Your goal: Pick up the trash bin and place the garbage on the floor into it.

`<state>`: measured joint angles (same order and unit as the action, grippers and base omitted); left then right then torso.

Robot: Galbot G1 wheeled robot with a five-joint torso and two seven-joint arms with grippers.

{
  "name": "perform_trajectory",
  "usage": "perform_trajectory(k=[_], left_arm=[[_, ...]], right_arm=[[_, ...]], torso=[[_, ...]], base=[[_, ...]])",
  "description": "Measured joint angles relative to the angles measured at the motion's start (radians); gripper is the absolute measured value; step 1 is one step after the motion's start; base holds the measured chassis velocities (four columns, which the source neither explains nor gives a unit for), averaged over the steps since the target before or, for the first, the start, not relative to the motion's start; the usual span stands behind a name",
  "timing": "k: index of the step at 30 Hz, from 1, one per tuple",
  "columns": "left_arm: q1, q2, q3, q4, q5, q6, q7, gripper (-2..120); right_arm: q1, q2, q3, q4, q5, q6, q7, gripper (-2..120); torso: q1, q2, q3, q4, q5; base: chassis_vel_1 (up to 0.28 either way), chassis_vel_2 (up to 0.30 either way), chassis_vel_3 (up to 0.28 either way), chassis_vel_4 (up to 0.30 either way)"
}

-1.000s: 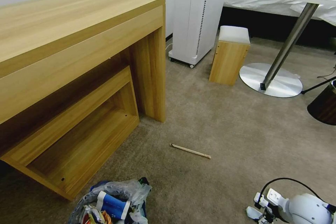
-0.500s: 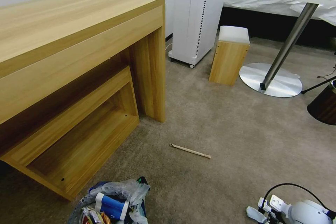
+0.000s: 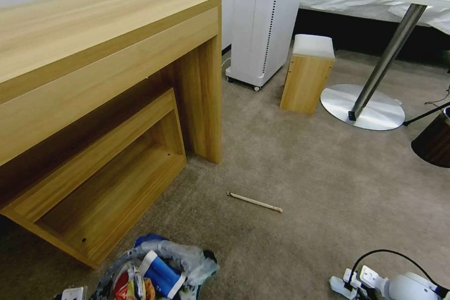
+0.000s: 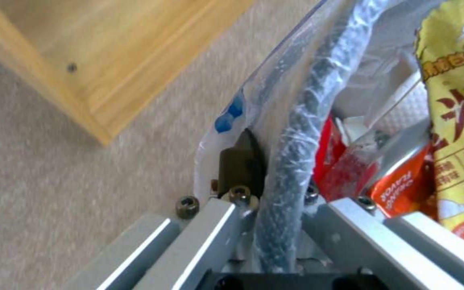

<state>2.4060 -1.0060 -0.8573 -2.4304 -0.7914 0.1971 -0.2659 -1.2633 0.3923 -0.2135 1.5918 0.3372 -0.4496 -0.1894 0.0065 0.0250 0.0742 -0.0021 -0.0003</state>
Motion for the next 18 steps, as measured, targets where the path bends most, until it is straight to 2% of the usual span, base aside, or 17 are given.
perform_trajectory(k=[7,18], left_arm=[[0.003,0.014,-0.026,-0.03,-0.037,0.002,-0.02,0],[0.017,0.005,0.002,-0.016,0.025,0.001,-0.003,0]], right_arm=[[-0.007,0.005,0.007,-0.007,-0.015,0.019,-0.001,100],[-0.005,0.039,0.006,-0.053,-0.027,0.028,0.005,100]], torso=[[0.0,0.0,0.0,0.0001,0.0001],[0.0,0.0,0.0,0.0001,0.0003]], base=[[0.0,0.0,0.0,0.0],[0.0,0.0,0.0,0.0]])
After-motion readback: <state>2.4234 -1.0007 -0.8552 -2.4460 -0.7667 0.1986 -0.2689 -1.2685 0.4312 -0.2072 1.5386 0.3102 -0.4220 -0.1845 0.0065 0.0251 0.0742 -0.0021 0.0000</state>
